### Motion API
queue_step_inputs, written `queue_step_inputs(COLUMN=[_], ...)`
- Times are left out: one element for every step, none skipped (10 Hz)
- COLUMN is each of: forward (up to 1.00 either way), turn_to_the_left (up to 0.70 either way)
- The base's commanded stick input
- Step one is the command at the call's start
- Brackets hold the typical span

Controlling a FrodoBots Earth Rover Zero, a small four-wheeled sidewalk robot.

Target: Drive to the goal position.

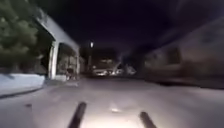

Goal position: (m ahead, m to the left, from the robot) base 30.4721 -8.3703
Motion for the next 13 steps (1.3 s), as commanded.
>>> queue_step_inputs(forward=[1.0, 1.0, 1.0, 1.0, 1.0, 1.0, 1.0, 1.0, 1.0, 1.0, 1.0, 1.0, 1.0], turn_to_the_left=[0.03, 0.03, 0.03, 0.03, 0.03, 0.03, 0.03, 0.03, 0.03, 0.03, 0.03, 0.03, 0.03])
